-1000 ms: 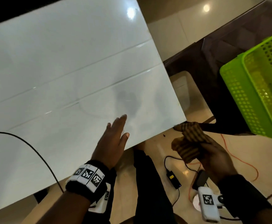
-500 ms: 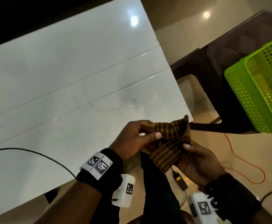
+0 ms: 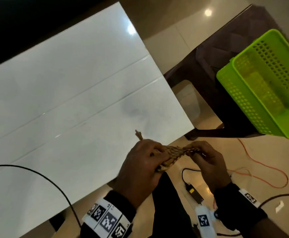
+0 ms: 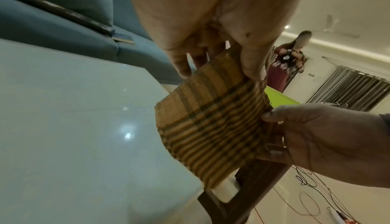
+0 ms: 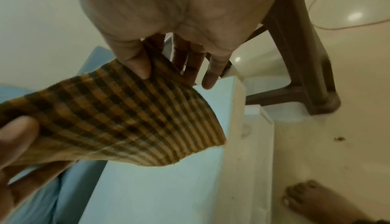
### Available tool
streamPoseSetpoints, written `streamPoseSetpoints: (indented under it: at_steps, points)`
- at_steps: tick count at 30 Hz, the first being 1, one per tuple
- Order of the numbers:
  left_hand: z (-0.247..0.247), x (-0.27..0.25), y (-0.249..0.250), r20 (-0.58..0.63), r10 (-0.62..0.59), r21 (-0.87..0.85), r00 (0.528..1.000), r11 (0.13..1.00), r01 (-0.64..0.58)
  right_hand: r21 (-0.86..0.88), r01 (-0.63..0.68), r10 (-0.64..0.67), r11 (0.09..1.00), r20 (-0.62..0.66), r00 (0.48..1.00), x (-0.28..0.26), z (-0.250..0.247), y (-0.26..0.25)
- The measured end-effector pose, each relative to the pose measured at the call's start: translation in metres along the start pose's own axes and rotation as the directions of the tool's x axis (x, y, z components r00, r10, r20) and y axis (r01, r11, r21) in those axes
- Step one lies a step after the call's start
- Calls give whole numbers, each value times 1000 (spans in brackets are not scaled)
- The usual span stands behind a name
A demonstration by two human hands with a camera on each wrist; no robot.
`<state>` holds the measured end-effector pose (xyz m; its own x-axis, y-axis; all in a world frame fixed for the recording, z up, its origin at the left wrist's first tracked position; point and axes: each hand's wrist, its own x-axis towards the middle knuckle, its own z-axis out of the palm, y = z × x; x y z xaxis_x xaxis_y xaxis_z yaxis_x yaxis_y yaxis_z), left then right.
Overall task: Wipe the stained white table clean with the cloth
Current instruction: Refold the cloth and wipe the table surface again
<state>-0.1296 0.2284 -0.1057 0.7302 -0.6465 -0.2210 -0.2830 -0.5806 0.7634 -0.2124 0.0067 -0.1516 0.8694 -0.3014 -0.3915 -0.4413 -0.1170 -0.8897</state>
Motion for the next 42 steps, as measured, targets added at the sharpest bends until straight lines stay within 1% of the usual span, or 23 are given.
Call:
streamPoseSetpoints:
  at_steps: [1, 2, 5, 8, 11, 14, 18, 21, 23, 24, 25, 26, 28, 29, 31, 33, 34, 36, 38, 40, 42]
  points:
    - [6, -5, 1, -19, -43, 14, 999, 999, 44, -64, 23, -22, 998, 23, 1000, -3, -6, 4]
    - [14, -8, 1, -13, -73, 38, 997, 997, 74, -127, 43, -37, 991, 48, 998, -7, -14, 8]
    - [36, -14, -1, 46, -137, 79, 989, 988, 134, -236, 26, -12, 971, 62, 998, -10, -36, 11]
    - [55, -10, -8, 38, -240, 5, 970, 971, 240, -333, 21, 7, 943, 83, 997, 5, -54, 11]
    - [59, 8, -18, 7, -298, -79, 955, 952, 297, -399, 64, -2, 915, 156, 988, 40, -58, 8]
    - [53, 34, -40, -73, -365, -166, 928, 922, 349, -409, 94, 1, 908, 227, 974, 92, -48, 5]
    - [38, 80, -76, -100, -438, -107, 893, 897, 428, -452, 148, -32, 880, 253, 967, 165, -18, 1]
    - [21, 112, -98, -113, -479, -72, 871, 878, 473, -509, 133, -25, 850, 212, 977, 208, 6, -8]
    - [12, 128, -109, -119, -532, -67, 838, 847, 528, -534, 93, -5, 841, 164, 986, 229, 18, -13]
    - [9, 134, -114, -117, -562, -67, 819, 827, 558, -550, 57, 28, 833, 145, 989, 237, 24, -15]
    - [8, 138, -118, -112, -587, -63, 802, 810, 584, -577, 21, 65, 816, 128, 990, 240, 29, -17]
    - [7, 140, -122, -111, -602, -54, 791, 798, 600, -633, 17, 70, 774, 112, 991, 239, 34, -17]
    - [6, 138, -128, -142, -610, -48, 780, 791, 610, -764, 83, -5, 640, 104, 995, 229, 43, -17]
    - [5, 136, -132, -179, -605, -47, 776, 793, 608, -799, 130, -48, 587, 126, 991, 220, 49, -17]
    - [2, 130, -137, -246, -585, -16, 773, 800, 600, -842, 192, -45, 505, 196, 980, 196, 57, -8]
    - [-4, 124, -147, -309, -545, 78, 780, 802, 592, -878, 241, -16, 415, 257, 966, 177, 66, 6]
    - [-10, 122, -154, -337, -520, 137, 785, 798, 587, -887, 269, -21, 374, 282, 959, 173, 69, 15]
    - [-21, 118, -172, -377, -481, 224, 791, 782, 582, -898, 298, -14, 323, 310, 951, 167, 72, 30]
    - [-35, 114, -197, -409, -472, 277, 781, 751, 599, -902, 316, 17, 293, 335, 942, 167, 75, 41]
    - [-50, 113, -221, -435, -514, 271, 740, 709, 651, -899, 341, 51, 275, 368, 929, 168, 79, 49]
    - [-66, 112, -242, -465, -579, 223, 669, 655, 722, -898, 339, 97, 279, 378, 921, 173, 84, 52]
